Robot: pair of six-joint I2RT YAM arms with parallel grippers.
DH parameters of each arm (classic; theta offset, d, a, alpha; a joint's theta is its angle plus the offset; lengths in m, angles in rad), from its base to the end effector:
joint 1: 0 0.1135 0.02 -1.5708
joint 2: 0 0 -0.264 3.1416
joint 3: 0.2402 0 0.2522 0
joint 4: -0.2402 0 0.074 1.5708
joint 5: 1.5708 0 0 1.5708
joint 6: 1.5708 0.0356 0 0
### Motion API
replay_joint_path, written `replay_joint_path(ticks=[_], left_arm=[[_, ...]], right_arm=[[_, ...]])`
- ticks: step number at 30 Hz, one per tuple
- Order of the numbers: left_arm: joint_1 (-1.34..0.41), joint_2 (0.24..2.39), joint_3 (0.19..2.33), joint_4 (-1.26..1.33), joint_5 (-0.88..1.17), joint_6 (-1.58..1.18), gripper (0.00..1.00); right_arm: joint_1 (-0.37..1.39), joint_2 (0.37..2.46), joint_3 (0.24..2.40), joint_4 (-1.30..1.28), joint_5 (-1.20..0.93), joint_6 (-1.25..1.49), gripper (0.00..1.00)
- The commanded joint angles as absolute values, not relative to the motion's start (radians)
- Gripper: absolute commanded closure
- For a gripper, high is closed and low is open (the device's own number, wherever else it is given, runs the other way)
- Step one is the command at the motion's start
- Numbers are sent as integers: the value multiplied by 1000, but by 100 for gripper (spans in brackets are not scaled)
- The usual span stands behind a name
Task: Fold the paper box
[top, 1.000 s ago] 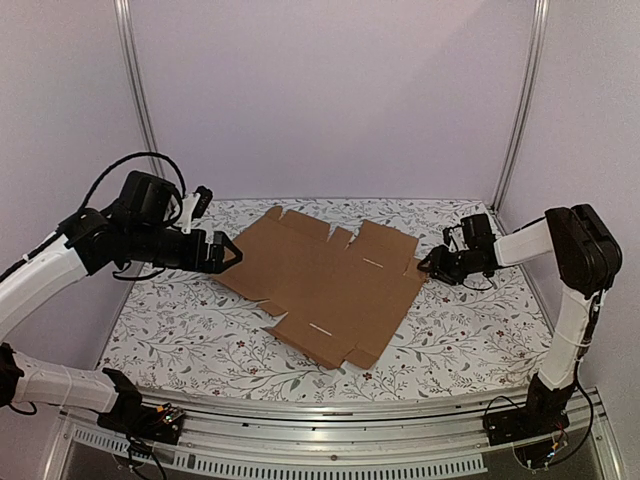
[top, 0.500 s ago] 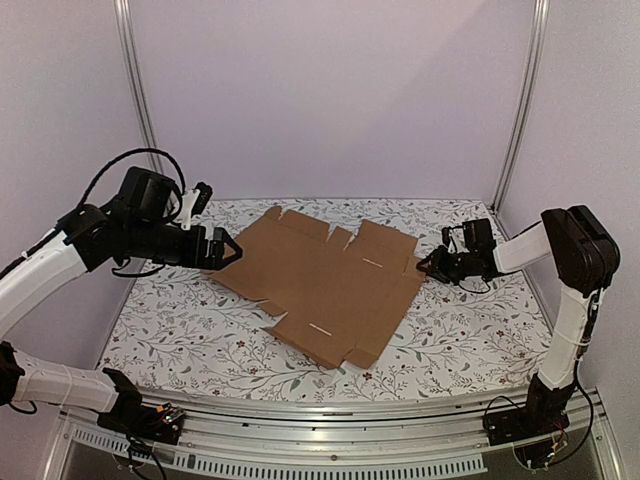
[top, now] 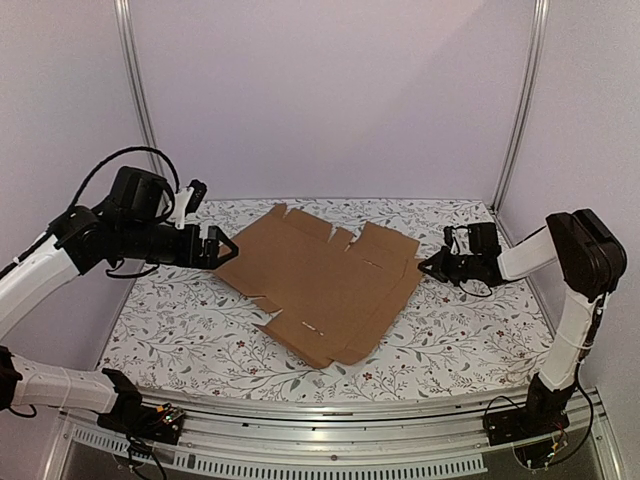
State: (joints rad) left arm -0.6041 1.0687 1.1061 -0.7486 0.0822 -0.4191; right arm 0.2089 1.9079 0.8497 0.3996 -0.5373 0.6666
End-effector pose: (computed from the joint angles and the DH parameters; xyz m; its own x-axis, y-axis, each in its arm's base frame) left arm 0.1781 -0.1265 0.3426 -0.7419 0.0193 -0.6702 0.3453 0.8678 -0.3572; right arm 0.3508 0.0930 0.1146 -0.8255 0.3680 -0.4279 -0.0810 0.6730 0.7352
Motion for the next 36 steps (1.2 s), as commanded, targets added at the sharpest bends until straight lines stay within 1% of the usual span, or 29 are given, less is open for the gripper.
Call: replay_joint_path(ticks=[1,5,9,18,22,26,36], left_arm=[[-617,1038,1129,-779,106,-407,1],[-617,1039,1172,-803,131,-382,0],[-617,1051,1245,-835,128,-345,1],[-619,1110,1352,-816,183,-300,0],[-638,1143,1385,-805,207,-297,1],[-676,1155,1401,-794,198,-295,0],[-762,1176,1473,-793,152,-238,1]], right_arm=[[206,1786,832,379,-565,659,100],[225,1667,865,208,-564,596,100],[283,1536,953,-114,-454,436,100],[395,1349,1205,-588,-286,151,100],[450,1309,1315,-734,-221,73,100],[521,1293,1411,-827,-168,15,100],[767,1303,1643,-970,-61,-203,100]])
